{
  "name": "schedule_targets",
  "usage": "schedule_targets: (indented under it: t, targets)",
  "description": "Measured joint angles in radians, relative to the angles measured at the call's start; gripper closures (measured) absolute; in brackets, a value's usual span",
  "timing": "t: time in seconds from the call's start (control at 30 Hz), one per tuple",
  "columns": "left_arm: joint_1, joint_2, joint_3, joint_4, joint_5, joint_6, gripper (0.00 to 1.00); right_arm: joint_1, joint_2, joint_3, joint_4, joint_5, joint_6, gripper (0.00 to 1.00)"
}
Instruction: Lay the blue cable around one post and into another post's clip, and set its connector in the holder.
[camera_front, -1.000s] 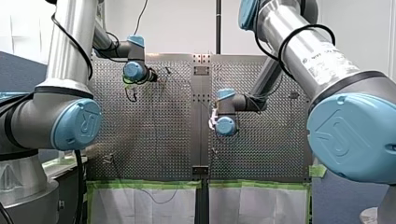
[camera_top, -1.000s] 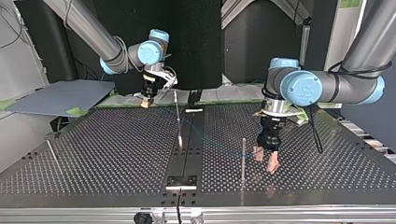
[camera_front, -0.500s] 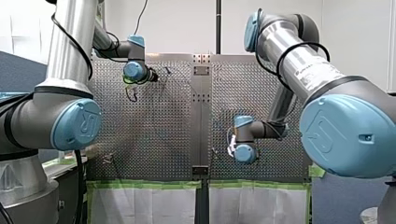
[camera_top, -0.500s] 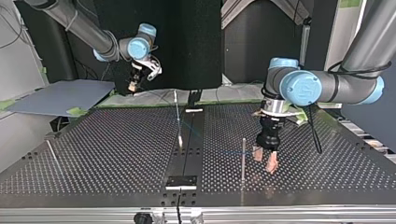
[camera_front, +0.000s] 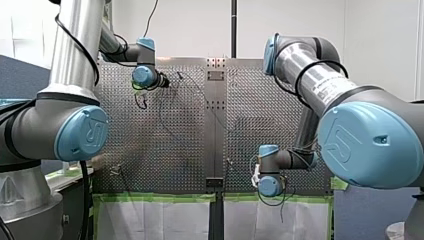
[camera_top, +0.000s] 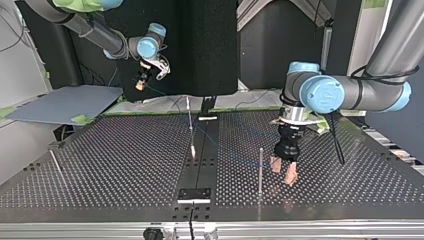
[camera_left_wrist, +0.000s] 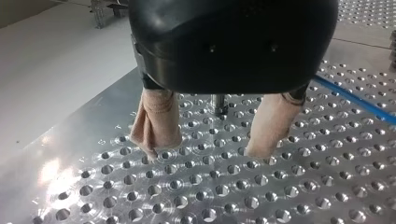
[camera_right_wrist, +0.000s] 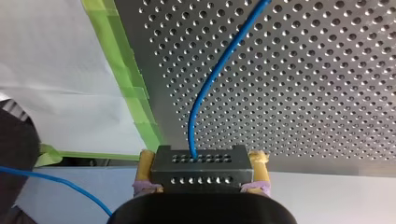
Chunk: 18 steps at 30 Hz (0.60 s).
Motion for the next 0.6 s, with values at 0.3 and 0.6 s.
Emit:
schedule_targets:
  t: [0.3, 0.6]
  targets:
    - [0.0, 0.0, 0.0, 0.001, 0.0, 0.0, 0.0, -0.045, 0.093, -0.073, -0.093, -0.007, -0.054, 1.0]
    - [0.0, 0.0, 0.0, 0.001, 0.0, 0.0, 0.0, -0.108, 0.18, -0.095, -0.18, -0.039, -0.091, 1.0]
